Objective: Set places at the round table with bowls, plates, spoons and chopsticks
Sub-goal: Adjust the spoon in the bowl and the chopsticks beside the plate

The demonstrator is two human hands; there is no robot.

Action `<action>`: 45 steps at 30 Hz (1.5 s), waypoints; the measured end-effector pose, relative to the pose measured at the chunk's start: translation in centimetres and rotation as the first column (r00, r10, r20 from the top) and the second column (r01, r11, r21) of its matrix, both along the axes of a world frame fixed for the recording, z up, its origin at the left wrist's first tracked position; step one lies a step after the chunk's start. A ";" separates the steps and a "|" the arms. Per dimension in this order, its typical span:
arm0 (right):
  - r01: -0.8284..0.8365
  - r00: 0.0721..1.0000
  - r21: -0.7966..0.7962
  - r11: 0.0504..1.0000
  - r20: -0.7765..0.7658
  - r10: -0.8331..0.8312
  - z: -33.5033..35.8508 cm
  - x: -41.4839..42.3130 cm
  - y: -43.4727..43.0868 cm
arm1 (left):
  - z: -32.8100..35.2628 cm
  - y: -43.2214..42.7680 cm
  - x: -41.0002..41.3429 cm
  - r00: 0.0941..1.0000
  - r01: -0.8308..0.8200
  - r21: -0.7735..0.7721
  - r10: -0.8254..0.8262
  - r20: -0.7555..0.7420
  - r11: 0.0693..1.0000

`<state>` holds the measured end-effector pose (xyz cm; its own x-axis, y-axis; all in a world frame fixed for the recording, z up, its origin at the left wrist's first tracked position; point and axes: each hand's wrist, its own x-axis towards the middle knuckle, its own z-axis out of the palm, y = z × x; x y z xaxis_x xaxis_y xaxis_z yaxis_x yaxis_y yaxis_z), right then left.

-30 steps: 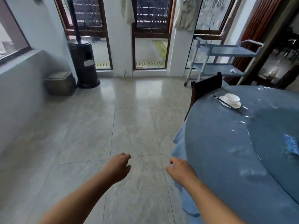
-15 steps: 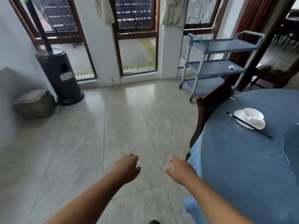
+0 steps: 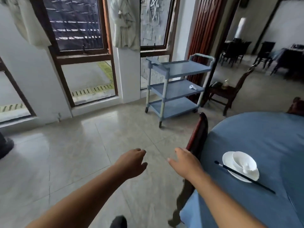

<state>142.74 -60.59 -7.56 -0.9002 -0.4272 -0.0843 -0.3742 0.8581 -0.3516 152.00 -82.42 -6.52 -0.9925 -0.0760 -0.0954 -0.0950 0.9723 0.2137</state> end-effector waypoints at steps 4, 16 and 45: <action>0.207 0.978 -0.031 0.978 -0.025 -0.208 0.1 -8.9 -1.8 | 0.7 -2.9 -13.8 0.981 0.193 0.016 -0.193 -0.032 0.981; 0.743 0.668 -0.006 0.669 0.082 -0.740 -1.1 -23.9 5.3 | 2.2 6.5 -43.7 0.735 0.673 0.077 -0.677 0.041 0.736; 0.866 -0.429 -0.046 -0.498 0.442 -0.788 -11.3 -18.1 18.3 | -13.4 41.0 -50.2 -0.060 0.829 0.537 -0.928 0.369 0.159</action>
